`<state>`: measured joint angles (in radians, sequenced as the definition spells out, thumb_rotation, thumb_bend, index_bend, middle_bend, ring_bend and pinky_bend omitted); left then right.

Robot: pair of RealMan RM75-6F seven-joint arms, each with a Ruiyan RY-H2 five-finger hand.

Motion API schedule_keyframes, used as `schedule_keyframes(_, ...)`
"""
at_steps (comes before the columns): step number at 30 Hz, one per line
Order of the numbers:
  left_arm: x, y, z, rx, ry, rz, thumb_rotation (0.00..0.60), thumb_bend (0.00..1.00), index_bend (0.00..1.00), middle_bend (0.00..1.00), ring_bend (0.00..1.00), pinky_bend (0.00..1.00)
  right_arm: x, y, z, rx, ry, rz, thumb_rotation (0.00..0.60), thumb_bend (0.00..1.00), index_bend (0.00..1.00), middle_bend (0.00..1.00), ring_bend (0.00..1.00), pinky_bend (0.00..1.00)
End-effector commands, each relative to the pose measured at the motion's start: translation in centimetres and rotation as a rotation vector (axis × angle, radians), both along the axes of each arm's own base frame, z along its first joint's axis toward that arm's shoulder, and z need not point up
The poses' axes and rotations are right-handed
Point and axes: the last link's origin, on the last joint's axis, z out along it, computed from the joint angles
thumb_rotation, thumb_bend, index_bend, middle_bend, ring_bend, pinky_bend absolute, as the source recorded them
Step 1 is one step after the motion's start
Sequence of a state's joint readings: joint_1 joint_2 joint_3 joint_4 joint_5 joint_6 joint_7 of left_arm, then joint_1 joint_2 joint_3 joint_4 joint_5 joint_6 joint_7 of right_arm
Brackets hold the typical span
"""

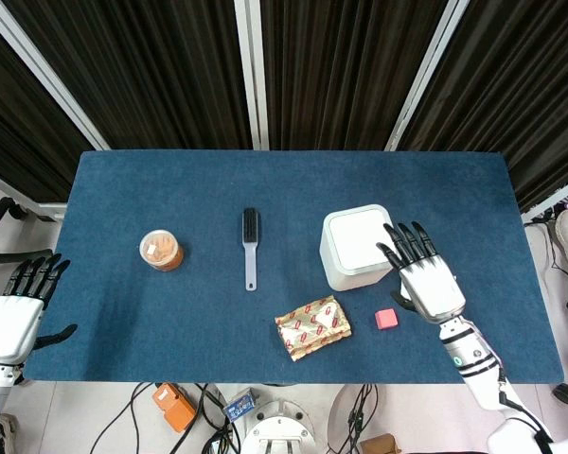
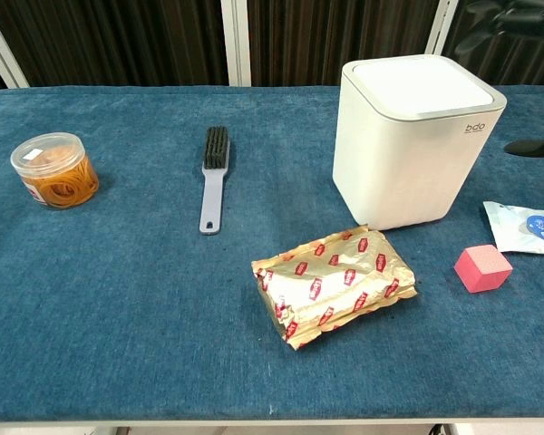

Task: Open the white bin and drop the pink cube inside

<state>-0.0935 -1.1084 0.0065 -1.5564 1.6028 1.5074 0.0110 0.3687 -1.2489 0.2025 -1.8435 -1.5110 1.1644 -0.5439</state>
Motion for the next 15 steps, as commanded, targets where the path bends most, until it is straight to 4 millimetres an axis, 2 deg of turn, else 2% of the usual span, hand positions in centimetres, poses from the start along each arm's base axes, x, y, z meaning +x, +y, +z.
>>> schedule_keyframes(1,0.0,0.0,0.1,0.002,-0.002,-0.002,0.600,0.08,0.00,0.00,0.00,0.00,1.0,-0.7,-1.1,0.029,0.006,-0.018,0.600,0.35,0.32,0.00,0.00,0.00)
schedule_keyframes(10,0.1,-0.1,0.0,-0.001,-0.001,-0.005,0.600,0.08,0.00,0.00,0.00,0.00,0.1,-0.9,-1.8,0.063,0.026,-0.051,0.600,0.35,0.32,0.00,0.00,0.00)
schedule_keyframes(15,0.1,0.0,-0.1,-0.001,-0.001,-0.004,0.600,0.08,0.00,0.00,0.00,0.00,-0.5,-0.6,-2.1,0.088,0.036,-0.065,0.600,0.35,0.38,0.00,0.00,0.00)
